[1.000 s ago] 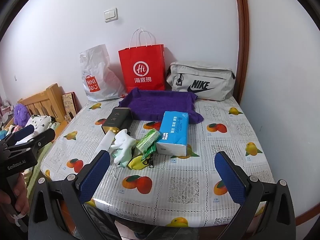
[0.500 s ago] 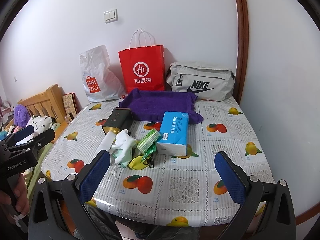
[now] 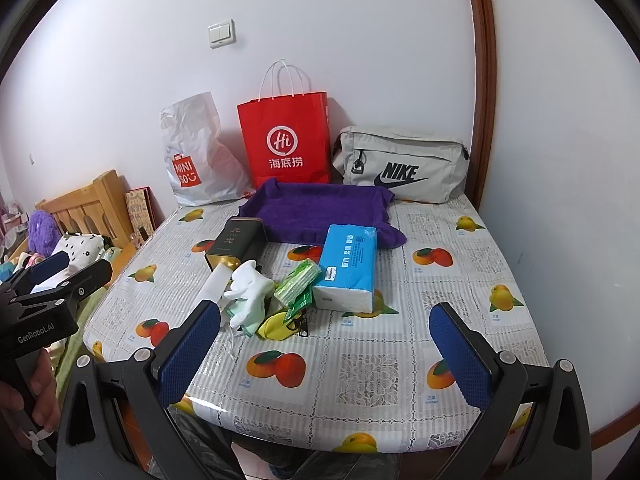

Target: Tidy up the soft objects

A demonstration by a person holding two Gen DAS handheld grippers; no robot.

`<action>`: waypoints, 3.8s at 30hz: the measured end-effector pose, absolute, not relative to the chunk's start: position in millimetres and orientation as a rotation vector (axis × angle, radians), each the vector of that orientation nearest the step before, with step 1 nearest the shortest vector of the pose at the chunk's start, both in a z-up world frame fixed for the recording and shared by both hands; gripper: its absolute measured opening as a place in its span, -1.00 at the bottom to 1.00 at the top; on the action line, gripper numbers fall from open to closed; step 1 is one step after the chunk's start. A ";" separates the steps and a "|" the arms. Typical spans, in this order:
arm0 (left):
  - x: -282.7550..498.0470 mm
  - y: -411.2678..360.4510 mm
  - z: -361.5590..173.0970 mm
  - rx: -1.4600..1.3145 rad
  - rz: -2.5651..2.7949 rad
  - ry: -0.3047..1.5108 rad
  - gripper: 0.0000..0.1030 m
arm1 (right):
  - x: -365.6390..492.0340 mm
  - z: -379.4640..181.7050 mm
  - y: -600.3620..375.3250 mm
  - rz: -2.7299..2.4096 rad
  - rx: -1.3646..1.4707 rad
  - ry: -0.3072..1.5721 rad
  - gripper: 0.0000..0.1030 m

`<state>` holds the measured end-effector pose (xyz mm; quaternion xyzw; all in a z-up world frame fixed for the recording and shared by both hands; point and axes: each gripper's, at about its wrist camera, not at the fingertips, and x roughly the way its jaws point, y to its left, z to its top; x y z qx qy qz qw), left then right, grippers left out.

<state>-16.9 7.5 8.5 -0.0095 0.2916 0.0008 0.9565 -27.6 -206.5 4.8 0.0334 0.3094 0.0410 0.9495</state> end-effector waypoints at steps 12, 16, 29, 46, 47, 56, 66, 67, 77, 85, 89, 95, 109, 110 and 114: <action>-17.1 7.8 9.0 -0.015 0.001 0.591 1.00 | -28.3 5.8 -206.6 0.084 0.068 0.629 0.99; -17.6 7.9 8.9 -0.018 0.001 0.590 1.00 | -28.6 6.1 -206.7 0.084 0.068 0.628 0.99; -18.6 6.0 8.5 -0.014 0.005 0.591 1.00 | -29.0 9.0 -207.7 0.084 0.066 0.624 0.99; -6.1 8.7 -5.2 0.004 -0.021 0.635 1.00 | -25.0 5.6 -207.0 0.075 0.052 0.623 1.00; -3.8 9.1 -8.1 0.004 -0.021 0.636 1.00 | -23.8 2.8 -206.5 0.076 0.052 0.626 1.00; 31.1 16.0 -51.9 0.035 0.042 0.729 0.99 | 0.7 -25.6 -214.4 0.072 0.086 0.685 0.99; 70.6 26.8 -106.8 -0.040 -0.017 0.847 0.99 | 30.5 -68.6 -213.0 0.094 0.087 0.746 0.99; 73.5 27.0 -110.0 -0.044 -0.033 0.848 0.99 | 33.1 -72.2 -213.1 0.095 0.089 0.753 0.99; 120.4 23.3 -128.5 -0.079 -0.155 0.849 0.99 | 58.1 -106.6 -213.1 0.102 0.087 0.819 0.99; 148.0 31.2 -154.7 -0.136 -0.208 0.900 0.71 | 71.7 -123.2 -217.6 0.083 0.097 0.867 0.99; 156.2 36.4 -166.8 -0.213 -0.273 0.926 0.22 | 78.3 -126.8 -216.0 0.088 0.095 0.875 0.99; 155.0 42.3 -162.3 -0.248 -0.317 0.891 0.11 | 87.0 -131.4 -206.7 0.103 0.075 0.893 0.99; 137.5 72.9 -131.7 -0.179 -0.194 0.835 0.12 | 114.9 -127.7 -188.1 0.197 0.130 0.878 0.87; 137.0 74.0 -132.7 -0.185 -0.200 0.838 0.12 | 118.3 -129.0 -187.3 0.204 0.136 0.882 0.81; 136.0 73.0 -134.6 -0.172 -0.201 0.841 0.12 | 130.9 -139.4 -183.0 0.221 0.161 0.918 0.40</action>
